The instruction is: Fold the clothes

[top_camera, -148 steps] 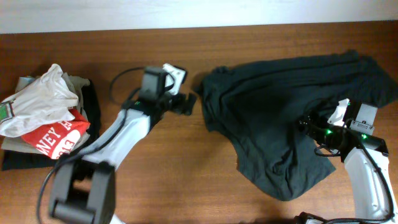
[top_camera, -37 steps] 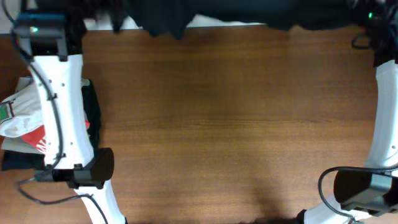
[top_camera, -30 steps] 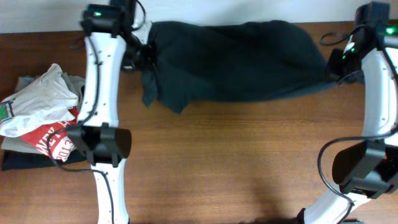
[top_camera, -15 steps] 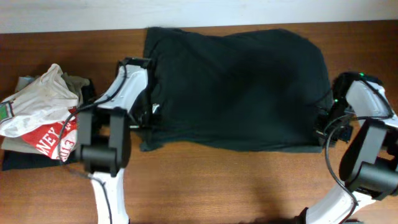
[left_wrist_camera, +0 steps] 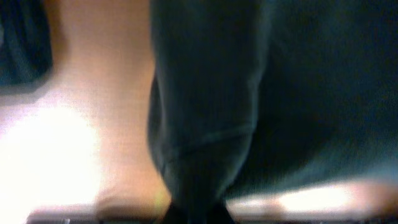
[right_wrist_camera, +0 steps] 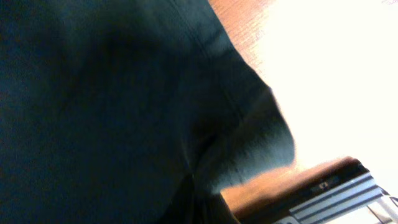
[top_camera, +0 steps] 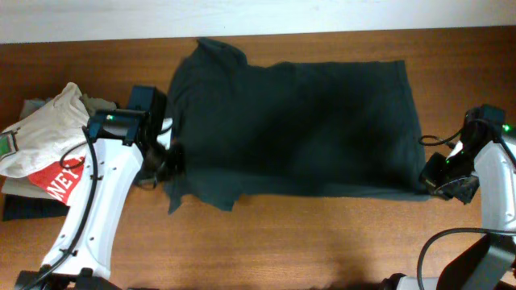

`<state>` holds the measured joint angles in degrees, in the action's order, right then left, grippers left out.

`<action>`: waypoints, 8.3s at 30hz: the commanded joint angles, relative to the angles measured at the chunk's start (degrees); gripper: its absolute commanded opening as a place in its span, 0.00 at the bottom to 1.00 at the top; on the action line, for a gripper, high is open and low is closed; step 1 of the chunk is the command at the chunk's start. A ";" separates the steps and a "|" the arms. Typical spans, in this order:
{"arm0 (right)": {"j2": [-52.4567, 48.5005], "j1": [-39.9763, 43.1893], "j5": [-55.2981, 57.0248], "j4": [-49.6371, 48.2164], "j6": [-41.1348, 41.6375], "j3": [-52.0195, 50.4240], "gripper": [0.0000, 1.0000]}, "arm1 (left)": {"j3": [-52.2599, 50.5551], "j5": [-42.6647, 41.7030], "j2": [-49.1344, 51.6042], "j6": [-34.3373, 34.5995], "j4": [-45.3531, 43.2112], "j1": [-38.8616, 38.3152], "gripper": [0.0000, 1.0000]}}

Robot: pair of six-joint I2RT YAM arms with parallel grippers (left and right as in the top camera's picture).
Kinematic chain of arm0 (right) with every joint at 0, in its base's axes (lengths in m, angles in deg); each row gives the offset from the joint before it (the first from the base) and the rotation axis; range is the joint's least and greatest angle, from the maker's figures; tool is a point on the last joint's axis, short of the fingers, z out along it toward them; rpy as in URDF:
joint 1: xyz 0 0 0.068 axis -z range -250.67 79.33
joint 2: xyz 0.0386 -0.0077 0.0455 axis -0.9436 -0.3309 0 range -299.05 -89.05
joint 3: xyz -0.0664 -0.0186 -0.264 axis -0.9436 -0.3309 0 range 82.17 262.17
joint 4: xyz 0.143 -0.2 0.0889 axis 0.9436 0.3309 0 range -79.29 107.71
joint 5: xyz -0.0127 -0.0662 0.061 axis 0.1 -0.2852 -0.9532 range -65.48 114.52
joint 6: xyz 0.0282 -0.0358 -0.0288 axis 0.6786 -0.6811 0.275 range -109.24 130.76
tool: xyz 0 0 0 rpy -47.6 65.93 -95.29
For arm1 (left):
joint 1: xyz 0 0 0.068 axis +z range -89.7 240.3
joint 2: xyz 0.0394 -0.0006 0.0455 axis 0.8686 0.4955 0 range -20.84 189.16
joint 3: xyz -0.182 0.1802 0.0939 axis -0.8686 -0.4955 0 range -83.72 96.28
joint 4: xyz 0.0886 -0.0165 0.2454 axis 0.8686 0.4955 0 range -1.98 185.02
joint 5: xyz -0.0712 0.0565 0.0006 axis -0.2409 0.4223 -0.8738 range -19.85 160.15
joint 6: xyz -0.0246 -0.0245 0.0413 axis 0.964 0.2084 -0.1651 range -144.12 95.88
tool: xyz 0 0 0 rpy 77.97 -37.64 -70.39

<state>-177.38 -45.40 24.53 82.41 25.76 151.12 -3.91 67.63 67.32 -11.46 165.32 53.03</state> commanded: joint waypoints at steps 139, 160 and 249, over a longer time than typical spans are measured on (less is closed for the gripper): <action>-14.56 -4.66 -8.39 -32.63 -7.32 10.88 0.28 | 63.80 -3.08 58.27 -8.11 -21.62 -2.69 0.01; -44.48 -14.95 1.20 -82.58 -11.61 10.91 0.49 | 65.51 -3.04 58.51 -8.13 -4.37 -4.72 0.01; -38.64 -44.17 -8.00 10.16 -14.45 40.33 0.04 | 22.77 0.85 27.21 -0.31 -2.86 -1.81 0.60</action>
<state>-215.76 -87.80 16.70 92.71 10.36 191.71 17.81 68.87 96.46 -11.63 162.32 50.84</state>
